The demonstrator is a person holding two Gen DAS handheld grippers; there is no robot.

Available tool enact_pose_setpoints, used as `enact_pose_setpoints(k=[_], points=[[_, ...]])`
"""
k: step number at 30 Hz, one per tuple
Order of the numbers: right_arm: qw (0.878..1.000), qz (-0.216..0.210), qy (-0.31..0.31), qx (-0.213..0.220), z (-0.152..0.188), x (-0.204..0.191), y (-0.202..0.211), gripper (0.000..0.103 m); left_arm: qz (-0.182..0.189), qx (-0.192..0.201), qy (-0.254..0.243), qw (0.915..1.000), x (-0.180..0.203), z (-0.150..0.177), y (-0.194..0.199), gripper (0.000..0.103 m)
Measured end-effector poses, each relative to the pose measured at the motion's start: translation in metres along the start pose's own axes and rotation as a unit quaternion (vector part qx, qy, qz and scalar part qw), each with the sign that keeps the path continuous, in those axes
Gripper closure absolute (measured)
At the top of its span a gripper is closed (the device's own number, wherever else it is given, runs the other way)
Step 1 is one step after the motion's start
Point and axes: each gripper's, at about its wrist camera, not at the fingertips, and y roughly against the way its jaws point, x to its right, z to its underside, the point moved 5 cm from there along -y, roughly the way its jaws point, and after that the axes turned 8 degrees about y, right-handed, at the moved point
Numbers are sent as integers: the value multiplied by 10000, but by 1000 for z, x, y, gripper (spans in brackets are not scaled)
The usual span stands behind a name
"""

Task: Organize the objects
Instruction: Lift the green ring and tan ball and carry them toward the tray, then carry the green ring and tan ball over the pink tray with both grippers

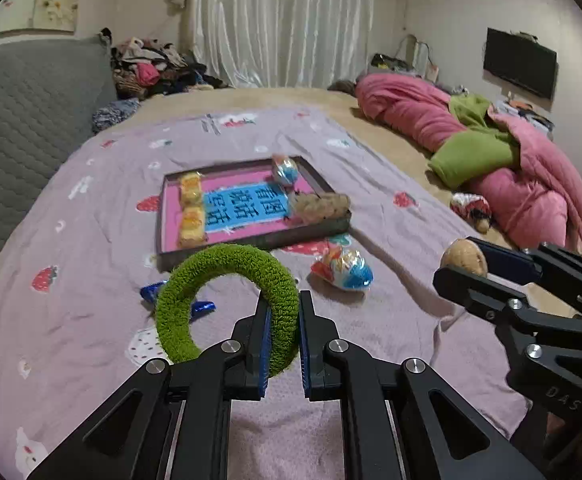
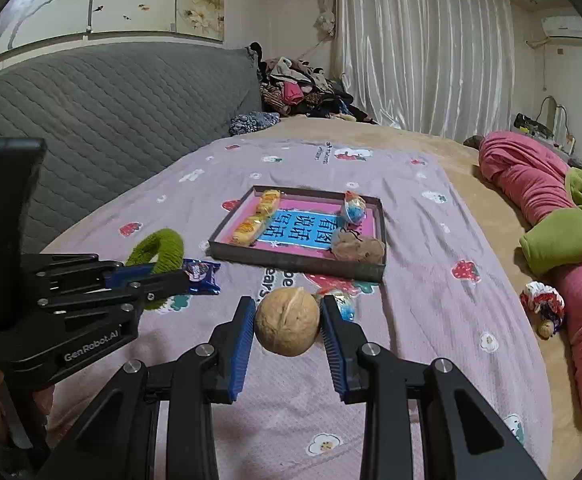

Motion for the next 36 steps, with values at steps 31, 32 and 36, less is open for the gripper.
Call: enact_pose_setpoints(k=[31, 32, 36], points=[[9969, 151, 251, 724, -69, -22, 62, 69, -569, 871, 320, 9941, -5, -45, 107, 91], [9967, 153, 259, 754, -71, -22, 64, 69, -594, 895, 332, 9937, -6, -46, 110, 91], [9959, 179, 290, 834, -80, -22, 68, 69, -631, 962, 362, 9927, -8, -52, 116, 91]])
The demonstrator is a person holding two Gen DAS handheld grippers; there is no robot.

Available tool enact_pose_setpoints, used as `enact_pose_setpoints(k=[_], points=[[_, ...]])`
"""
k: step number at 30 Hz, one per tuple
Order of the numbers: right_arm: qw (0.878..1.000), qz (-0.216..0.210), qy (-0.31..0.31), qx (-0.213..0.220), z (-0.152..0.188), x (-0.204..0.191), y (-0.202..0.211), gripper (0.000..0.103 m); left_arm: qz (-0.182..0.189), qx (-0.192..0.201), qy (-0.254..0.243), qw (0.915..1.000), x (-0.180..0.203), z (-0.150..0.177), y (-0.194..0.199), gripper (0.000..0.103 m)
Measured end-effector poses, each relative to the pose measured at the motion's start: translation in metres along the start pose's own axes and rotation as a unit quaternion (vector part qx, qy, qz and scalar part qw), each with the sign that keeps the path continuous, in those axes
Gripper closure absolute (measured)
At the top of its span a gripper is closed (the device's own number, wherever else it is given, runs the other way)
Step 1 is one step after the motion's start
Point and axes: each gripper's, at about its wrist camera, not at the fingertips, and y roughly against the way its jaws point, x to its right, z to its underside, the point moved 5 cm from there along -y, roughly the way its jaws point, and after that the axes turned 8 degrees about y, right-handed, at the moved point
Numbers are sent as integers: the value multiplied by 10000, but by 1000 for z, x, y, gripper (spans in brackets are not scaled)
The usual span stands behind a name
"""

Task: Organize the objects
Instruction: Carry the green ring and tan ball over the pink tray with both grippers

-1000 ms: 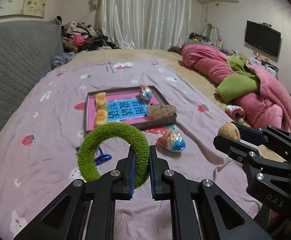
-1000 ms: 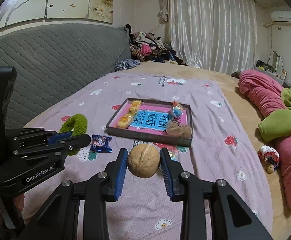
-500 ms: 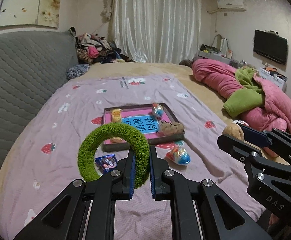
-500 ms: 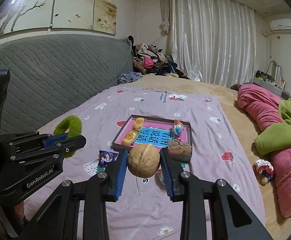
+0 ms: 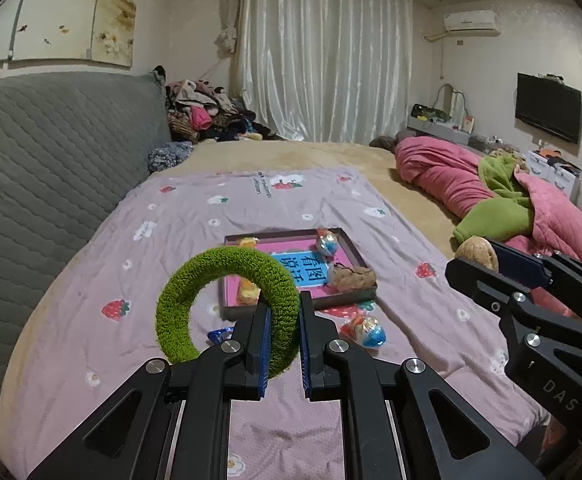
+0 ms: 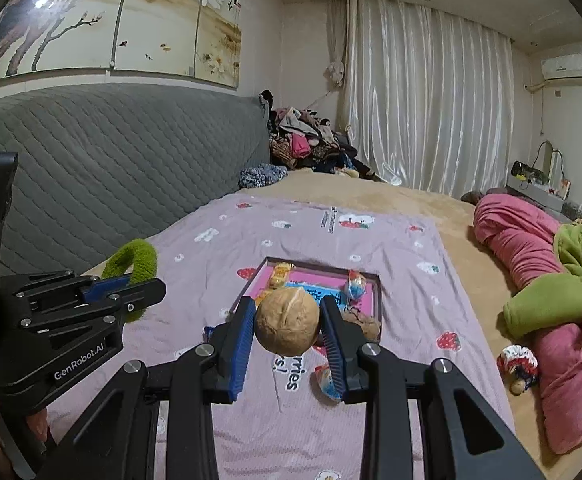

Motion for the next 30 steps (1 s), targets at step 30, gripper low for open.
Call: enact_pose_setpoints(k=[30], points=[[9997, 31, 1, 222, -30, 7, -19, 69, -198, 191, 72, 9996, -6, -34, -15, 91]])
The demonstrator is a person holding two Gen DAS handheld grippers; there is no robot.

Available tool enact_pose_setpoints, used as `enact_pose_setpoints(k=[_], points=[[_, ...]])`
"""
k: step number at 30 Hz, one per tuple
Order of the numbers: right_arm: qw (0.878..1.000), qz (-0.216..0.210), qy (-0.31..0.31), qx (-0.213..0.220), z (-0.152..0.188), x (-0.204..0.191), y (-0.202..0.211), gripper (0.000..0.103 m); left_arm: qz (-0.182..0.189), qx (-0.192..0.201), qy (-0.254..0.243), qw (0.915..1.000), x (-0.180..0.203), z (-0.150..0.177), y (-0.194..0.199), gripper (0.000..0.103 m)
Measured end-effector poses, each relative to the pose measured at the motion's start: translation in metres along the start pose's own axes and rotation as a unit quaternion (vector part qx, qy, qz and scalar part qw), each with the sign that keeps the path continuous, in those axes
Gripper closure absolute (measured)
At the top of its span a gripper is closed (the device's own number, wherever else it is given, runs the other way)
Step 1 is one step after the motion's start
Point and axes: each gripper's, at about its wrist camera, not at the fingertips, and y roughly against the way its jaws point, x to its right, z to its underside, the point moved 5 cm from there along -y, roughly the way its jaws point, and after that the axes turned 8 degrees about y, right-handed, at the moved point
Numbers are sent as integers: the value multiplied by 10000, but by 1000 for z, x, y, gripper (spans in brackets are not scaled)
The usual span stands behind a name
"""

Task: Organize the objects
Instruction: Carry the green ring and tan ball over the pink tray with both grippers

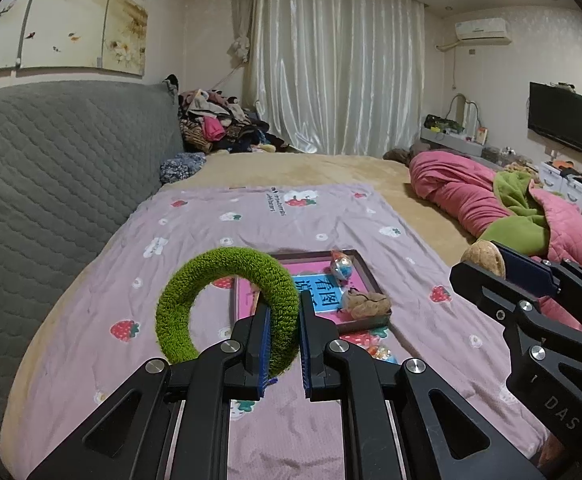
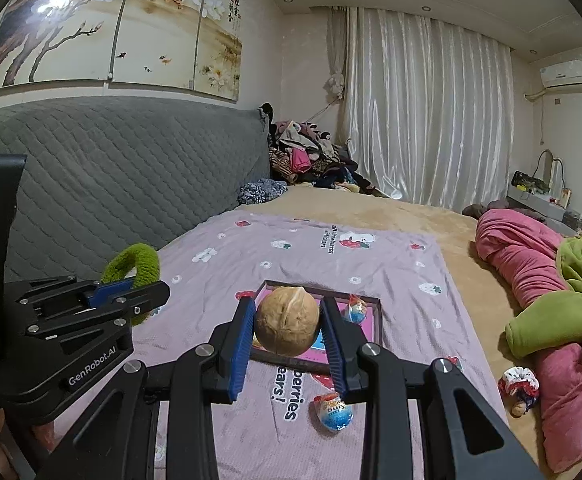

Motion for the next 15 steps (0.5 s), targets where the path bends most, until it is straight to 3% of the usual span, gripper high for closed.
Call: enact_pose_setpoints(k=[15], points=[[9998, 137, 109, -43, -11, 11, -18, 69, -18, -5, 3, 10000, 3, -11, -24, 91]])
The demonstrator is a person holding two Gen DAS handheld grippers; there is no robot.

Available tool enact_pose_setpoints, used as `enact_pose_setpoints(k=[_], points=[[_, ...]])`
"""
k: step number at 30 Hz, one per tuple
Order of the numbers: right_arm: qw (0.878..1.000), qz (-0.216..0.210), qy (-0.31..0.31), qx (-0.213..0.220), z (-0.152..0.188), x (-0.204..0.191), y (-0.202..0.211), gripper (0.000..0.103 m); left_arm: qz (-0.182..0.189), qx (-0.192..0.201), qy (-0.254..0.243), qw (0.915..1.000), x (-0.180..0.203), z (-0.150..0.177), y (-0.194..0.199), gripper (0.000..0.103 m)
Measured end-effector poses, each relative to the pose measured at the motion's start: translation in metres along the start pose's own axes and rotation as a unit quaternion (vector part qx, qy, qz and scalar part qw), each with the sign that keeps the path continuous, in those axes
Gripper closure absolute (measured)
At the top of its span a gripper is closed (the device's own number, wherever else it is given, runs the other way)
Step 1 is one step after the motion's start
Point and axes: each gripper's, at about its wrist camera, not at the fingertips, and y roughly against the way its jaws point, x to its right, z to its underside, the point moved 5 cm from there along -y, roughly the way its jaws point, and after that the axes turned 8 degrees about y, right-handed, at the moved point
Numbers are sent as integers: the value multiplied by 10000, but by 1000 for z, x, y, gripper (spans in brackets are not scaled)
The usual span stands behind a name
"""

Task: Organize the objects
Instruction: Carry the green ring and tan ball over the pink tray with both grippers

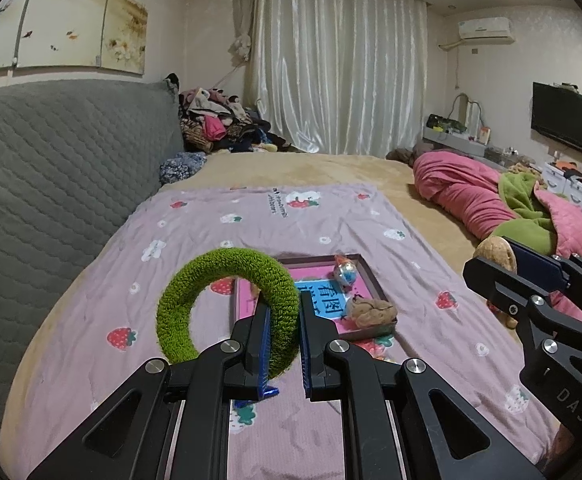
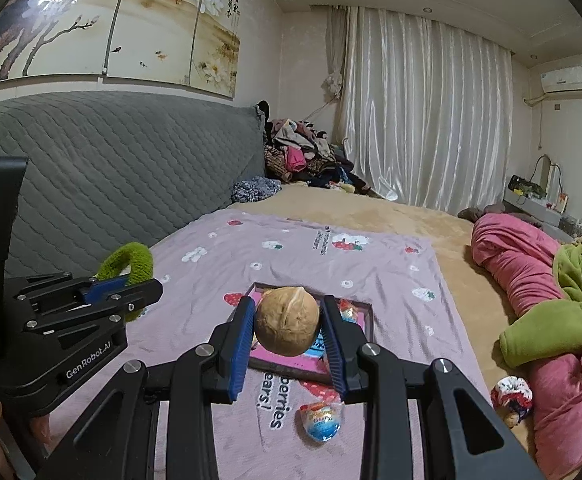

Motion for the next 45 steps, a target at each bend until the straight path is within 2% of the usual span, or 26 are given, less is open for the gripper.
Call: enact_pose_setpoints(k=[12, 27, 45], points=[[10000, -29, -8, -4, -11, 8, -25, 69, -30, -26, -56, 10000, -3, -25, -31, 91], [9999, -56, 27, -122, -13, 19, -80, 69, -33, -282, -52, 9996, -5, -27, -102, 91], [9993, 11, -122, -351, 13, 75, -151, 69, 11, -599, -277, 9978, 49, -13, -210, 91]])
